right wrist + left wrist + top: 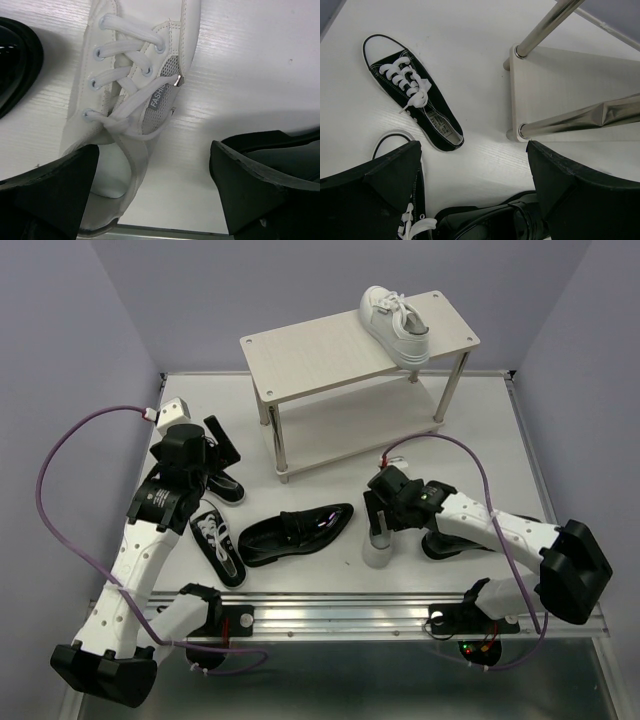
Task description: Place and organize the shoes onto the shoe shelf
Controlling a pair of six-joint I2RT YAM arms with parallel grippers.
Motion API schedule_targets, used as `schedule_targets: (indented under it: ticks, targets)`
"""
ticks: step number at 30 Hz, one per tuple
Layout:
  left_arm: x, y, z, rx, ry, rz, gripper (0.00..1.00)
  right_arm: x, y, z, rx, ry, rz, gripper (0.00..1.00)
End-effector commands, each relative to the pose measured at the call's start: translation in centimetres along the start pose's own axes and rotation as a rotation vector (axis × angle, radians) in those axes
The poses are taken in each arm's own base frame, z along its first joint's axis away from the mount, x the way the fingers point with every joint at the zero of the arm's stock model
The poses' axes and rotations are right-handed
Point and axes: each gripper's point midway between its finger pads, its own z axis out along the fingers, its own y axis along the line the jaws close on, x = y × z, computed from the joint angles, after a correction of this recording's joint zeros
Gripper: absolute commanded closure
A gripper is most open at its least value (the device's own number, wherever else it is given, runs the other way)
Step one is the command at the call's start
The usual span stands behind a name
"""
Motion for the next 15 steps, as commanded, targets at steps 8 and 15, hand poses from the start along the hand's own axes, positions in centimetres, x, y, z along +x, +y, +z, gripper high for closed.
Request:
schedule_targets:
  ticks: [8,15]
  targets:
    - [-1.4,0.0,-0.3,-0.002,-0.039,0.016,0.01,2.9,3.2,-0.7,-0.166,0.087,0.313,0.16]
    - [-0.9,0.5,-0.2,-0.017,-0.038,0.024,0.01,4.4,2.8,-0.4,-0.150,0.111,0.372,0.39]
